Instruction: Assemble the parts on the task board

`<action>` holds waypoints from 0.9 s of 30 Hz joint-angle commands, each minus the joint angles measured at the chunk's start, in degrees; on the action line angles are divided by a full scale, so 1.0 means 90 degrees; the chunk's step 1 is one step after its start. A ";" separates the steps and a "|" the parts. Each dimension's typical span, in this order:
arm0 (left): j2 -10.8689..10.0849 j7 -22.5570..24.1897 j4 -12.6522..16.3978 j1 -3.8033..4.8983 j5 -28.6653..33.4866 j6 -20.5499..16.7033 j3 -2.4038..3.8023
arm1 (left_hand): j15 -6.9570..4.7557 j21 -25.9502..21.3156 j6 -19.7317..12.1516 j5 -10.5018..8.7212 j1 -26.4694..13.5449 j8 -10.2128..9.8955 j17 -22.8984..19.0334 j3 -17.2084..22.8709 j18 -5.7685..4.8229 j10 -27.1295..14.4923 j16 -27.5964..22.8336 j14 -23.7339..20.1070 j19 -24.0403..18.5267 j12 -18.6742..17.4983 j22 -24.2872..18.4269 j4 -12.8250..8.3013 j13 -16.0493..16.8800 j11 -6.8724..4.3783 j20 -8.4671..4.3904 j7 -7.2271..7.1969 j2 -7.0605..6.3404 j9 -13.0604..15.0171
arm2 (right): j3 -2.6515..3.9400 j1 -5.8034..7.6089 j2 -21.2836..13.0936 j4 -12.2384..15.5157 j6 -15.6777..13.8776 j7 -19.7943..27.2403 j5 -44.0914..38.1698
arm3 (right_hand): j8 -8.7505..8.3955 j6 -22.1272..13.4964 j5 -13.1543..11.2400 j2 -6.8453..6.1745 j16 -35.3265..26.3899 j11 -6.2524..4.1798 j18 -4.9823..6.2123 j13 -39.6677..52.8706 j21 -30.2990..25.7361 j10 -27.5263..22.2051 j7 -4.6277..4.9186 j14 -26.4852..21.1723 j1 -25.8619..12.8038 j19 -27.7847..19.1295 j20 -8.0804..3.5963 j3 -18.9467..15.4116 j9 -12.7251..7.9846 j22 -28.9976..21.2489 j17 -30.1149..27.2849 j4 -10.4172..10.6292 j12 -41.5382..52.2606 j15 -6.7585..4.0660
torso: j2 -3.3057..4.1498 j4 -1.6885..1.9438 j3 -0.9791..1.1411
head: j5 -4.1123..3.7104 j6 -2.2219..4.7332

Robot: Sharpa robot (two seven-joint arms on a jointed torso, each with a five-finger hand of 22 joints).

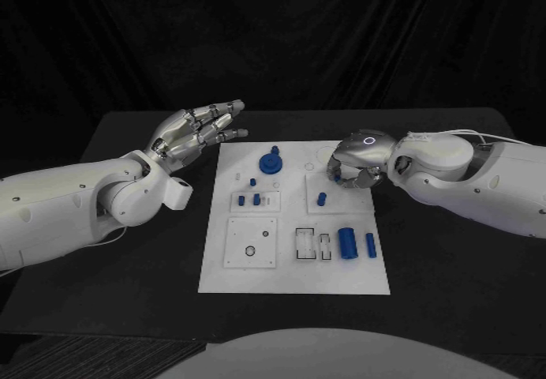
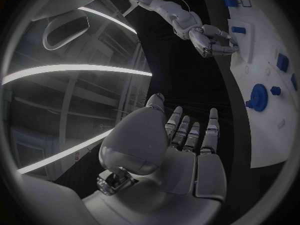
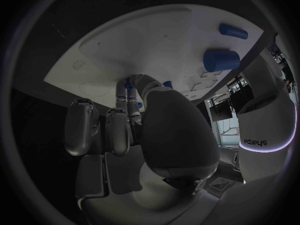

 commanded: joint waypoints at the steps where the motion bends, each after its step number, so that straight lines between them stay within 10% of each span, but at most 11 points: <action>1: 0.0019 0.0269 -0.0004 -0.0016 0.0039 0.0123 0.0005 | 0.0040 0.0033 0.0062 0.0058 0.0094 0.0038 0.0016 0.0018 0.0060 0.0005 0.0048 0.0029 0.0066 0.0036 -0.0005 -0.0022 -0.0003 0.0061 0.0000 0.0008 -0.0010 0.0009 | -0.0021 -0.0047 0.0002 -0.0039 0.0005 -0.0029 0.0004 | 0.0043 0.0036 -0.0001 0.0008 -0.0005 -0.0005 -0.0028 -0.0014 -0.0016 0.0051 0.0008 0.0429 0.0069 0.0020 -0.0041 0.0009 0.0036 0.1188 0.0651 -0.0037 0.0009 -0.0041 | 0.0001 0.0003 0.0004 | -0.0005 -0.0001; 27: 0.0040 0.0080 -0.0026 -0.0039 0.0039 0.0229 0.0005 | 0.0114 0.0087 0.0095 0.0095 0.0191 0.0077 0.0077 0.0048 0.0037 0.0067 0.0159 0.0292 0.0202 0.0106 -0.0044 0.0003 0.0006 0.0126 0.0012 0.0054 0.0002 0.0014 | -0.0019 0.0075 -0.0213 0.0212 -0.0623 -0.0127 0.0009 | 0.0076 0.0095 -0.0084 0.0050 0.0067 0.0030 -0.0068 -0.0080 0.0196 0.0285 0.0068 0.0469 0.0027 0.0107 -0.0027 0.0092 0.0197 0.1243 0.0738 -0.0128 -0.0064 -0.0023 | -0.0008 0.0004 0.0002 | 0.0025 -0.0001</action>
